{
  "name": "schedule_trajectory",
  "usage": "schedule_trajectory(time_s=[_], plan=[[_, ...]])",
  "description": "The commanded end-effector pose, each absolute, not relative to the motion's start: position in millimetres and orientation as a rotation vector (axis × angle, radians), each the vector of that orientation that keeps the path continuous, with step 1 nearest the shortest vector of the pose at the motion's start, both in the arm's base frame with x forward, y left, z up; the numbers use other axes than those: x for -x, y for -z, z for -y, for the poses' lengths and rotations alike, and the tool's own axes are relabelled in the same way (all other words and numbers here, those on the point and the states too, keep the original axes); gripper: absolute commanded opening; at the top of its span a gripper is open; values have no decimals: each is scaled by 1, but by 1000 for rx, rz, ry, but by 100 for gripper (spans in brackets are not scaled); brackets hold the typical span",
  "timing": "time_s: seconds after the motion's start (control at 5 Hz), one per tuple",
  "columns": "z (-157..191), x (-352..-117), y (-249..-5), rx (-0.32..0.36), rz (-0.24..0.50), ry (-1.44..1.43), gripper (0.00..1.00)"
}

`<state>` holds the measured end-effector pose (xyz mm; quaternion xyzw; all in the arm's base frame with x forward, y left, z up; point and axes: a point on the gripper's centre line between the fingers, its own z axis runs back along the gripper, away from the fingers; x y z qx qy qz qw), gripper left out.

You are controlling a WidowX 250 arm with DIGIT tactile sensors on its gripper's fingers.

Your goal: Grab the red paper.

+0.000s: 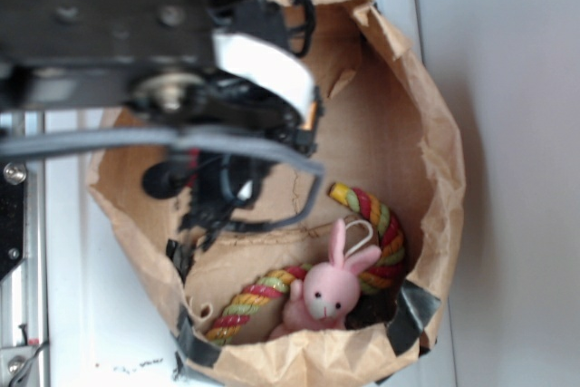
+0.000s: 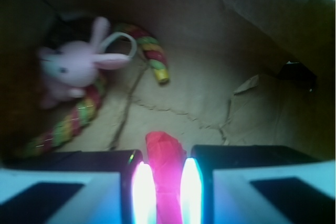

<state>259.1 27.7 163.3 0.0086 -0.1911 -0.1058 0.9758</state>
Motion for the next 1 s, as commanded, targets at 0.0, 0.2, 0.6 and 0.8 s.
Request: schedule_trajectory(time_s=[0.0, 0.2, 0.6, 0.8], plan=[[-24, -250, -208, -17, 452, 95, 0], [-24, -255, -221, -26, 449, 59, 0], [-24, -260, -231, -27, 417, 18, 0], [-21, -261, -233, -29, 409, 27, 0]])
